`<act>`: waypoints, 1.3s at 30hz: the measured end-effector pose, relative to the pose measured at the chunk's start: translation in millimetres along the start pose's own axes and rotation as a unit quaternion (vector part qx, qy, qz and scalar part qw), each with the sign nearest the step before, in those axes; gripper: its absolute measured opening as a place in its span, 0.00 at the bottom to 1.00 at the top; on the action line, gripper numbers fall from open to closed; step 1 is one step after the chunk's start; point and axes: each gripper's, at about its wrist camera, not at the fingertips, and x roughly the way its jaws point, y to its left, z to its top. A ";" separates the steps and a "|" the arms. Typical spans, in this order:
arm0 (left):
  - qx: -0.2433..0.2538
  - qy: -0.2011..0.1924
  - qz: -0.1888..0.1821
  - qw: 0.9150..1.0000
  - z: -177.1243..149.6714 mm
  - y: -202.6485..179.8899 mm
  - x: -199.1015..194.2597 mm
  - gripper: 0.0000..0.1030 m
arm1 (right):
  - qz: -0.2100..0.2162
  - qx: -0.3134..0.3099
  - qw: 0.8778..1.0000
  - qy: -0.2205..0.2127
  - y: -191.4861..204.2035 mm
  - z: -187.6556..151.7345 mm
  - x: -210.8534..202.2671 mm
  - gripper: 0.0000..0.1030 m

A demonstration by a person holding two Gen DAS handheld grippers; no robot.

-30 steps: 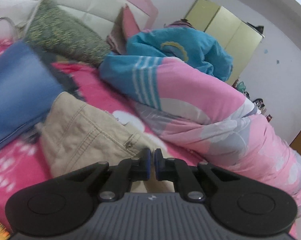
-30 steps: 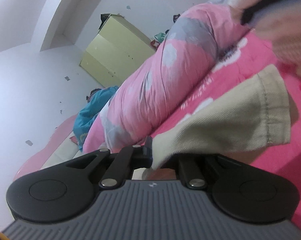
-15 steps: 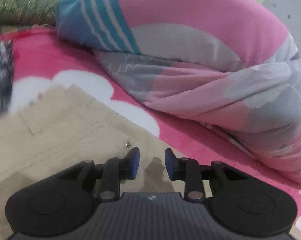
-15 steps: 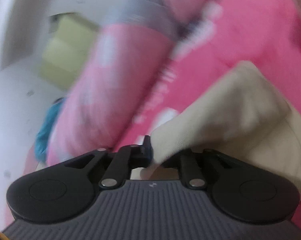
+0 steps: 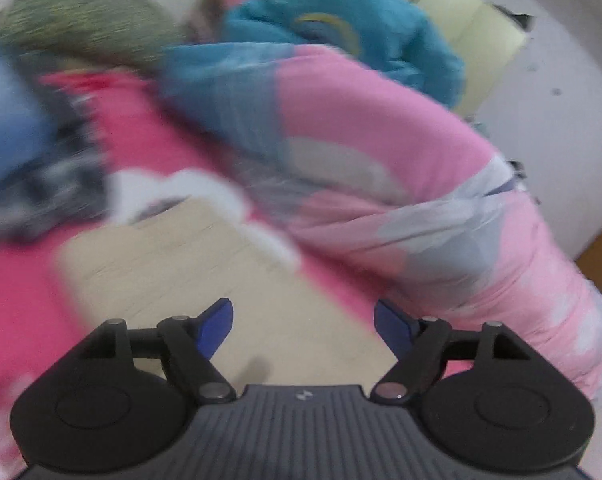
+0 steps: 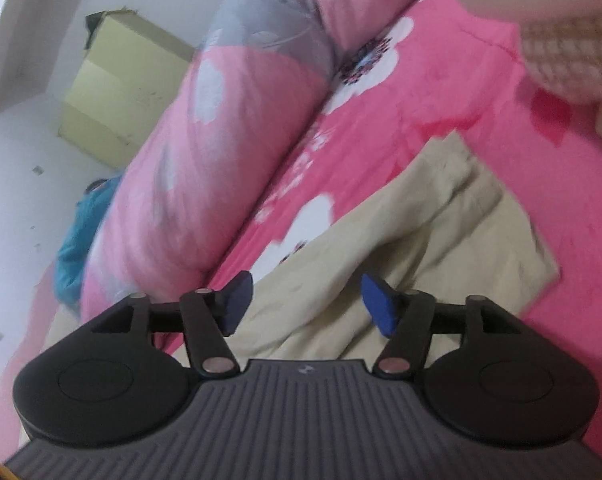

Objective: Fold clothes

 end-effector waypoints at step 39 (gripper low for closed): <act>-0.182 -0.039 -0.057 0.981 -37.3 105.9 2.6 0.14 | 0.042 0.090 0.995 0.017 39.8 -99.6 103.7 0.05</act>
